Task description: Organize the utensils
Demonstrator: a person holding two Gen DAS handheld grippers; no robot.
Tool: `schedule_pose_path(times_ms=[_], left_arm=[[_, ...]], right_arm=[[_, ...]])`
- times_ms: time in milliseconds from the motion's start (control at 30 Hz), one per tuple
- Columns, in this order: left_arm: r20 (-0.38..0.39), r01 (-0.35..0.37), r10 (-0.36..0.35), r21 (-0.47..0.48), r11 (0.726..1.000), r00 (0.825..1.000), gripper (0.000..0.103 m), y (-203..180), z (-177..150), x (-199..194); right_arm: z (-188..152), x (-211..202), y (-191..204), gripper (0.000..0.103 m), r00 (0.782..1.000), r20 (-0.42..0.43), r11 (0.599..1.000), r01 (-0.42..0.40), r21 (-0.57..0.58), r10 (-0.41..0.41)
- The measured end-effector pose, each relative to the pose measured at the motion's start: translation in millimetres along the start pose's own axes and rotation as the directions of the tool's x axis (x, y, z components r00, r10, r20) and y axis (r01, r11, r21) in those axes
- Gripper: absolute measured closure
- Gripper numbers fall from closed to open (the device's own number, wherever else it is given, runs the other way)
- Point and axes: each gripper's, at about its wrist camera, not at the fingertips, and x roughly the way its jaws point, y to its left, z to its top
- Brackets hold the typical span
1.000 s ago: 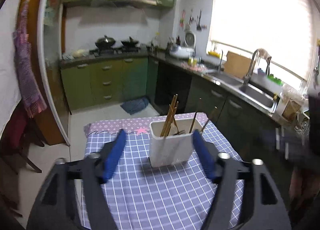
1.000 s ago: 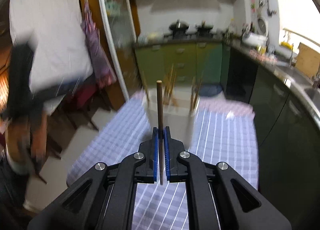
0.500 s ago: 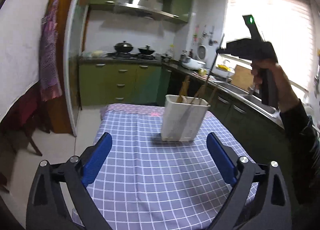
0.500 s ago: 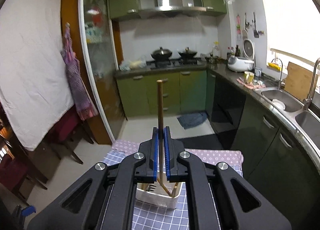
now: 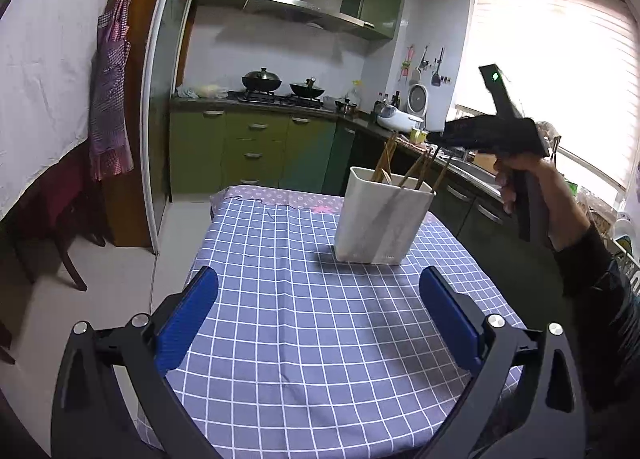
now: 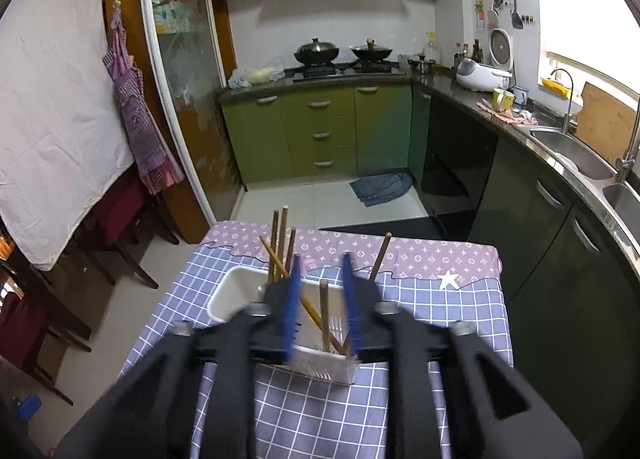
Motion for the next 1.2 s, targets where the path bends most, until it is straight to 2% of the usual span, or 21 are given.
schedule_pose_path(times_ms=[67, 133, 167, 233, 267, 333, 400, 500, 633, 867, 1033, 1200], left_arm=[[0.001, -0.004, 0.004, 0.017, 1.0, 1.0, 0.007, -4, -1, 0], [0.002, -0.005, 0.005, 0.027, 1.0, 1.0, 0.007, -7, -1, 2], [0.002, -0.002, 0.002, 0.031, 1.0, 1.0, 0.007, -8, -1, 2], [0.0, 0.0, 0.0, 0.035, 0.999, 1.0, 0.007, -11, -4, 4], [-0.002, 0.0, 0.0, 0.038, 0.999, 1.0, 0.007, -12, -5, 5], [-0.007, 0.006, -0.005, 0.052, 0.999, 1.0, 0.007, -16, -10, 6], [-0.014, 0.004, -0.003, 0.071, 0.997, 1.0, 0.007, -20, -15, 7], [-0.018, 0.008, -0.006, 0.081, 0.997, 1.0, 0.007, -23, -21, 5], [-0.013, 0.008, -0.007, 0.083, 0.997, 1.0, 0.007, -28, -25, -8], [0.041, -0.009, 0.005, 0.103, 0.995, 0.999, 0.007, -38, -27, -54], [0.057, -0.024, 0.018, 0.111, 0.994, 0.998, 0.007, -39, -32, -79], [0.06, -0.013, 0.008, 0.085, 0.996, 0.998, 0.007, -37, -33, -90]], right_arm=[[-3, -21, 3, 0.072, 0.999, 0.037, 1.0, -0.023, 0.001, 0.022], [-14, -57, 3, 0.056, 0.994, 0.094, 0.998, -0.062, 0.008, 0.061], [-25, -75, 2, 0.052, 0.99, 0.12, 0.997, -0.074, 0.008, 0.072], [-50, -102, 1, 0.036, 0.985, 0.153, 0.997, -0.082, 0.008, 0.08], [-61, -111, 0, 0.031, 0.983, 0.161, 0.996, -0.085, 0.01, 0.082], [-103, -131, -6, 0.014, 0.982, 0.173, 0.996, -0.086, 0.026, 0.08], [-140, -147, -10, 0.005, 0.981, 0.184, 0.996, -0.075, 0.047, 0.065], [-193, -173, -12, 0.005, 0.974, 0.223, 0.998, -0.037, 0.058, 0.024], [-235, -213, 2, 0.005, 0.961, 0.273, 0.999, 0.035, 0.016, -0.038], [-260, -272, 18, 0.005, 0.947, 0.321, 0.999, -0.018, 0.034, 0.006], [-273, -290, 28, 0.005, 0.943, 0.334, 0.999, -0.009, 0.035, -0.003], [-282, -307, 36, 0.005, 0.93, 0.365, 0.999, 0.044, 0.024, -0.05]])
